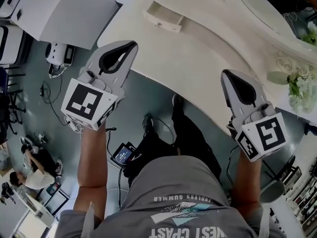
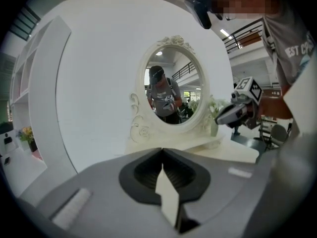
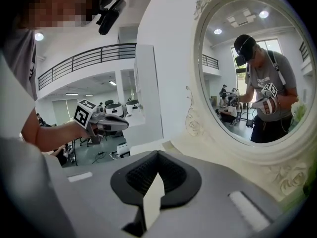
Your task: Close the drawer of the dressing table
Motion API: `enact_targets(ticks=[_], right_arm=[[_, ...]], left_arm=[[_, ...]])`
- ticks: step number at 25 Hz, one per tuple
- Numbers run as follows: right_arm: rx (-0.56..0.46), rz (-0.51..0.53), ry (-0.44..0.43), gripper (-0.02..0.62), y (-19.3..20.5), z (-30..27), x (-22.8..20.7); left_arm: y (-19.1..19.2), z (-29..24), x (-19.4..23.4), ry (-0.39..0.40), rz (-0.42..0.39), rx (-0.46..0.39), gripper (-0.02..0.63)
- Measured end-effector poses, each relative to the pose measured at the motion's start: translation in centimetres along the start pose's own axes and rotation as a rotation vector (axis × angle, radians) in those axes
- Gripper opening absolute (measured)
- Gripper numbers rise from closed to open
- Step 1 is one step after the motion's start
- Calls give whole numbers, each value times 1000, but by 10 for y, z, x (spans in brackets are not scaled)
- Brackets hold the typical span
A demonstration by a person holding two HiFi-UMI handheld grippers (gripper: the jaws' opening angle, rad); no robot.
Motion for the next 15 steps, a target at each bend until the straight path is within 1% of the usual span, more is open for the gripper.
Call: enact_targets(ticks=[15], right_arm=[[67, -36, -36, 2, 47, -32, -21]], left_arm=[[64, -64, 24, -9, 64, 92, 3]])
Point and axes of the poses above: the fingertips, and each gripper's own axes: z backward along the fingers, x to its left, y out of its underside, the point moved 6 cm from there along z, backward along the fingers, and after that the axes turned 6 degrees about y, right-handed, at the moved point
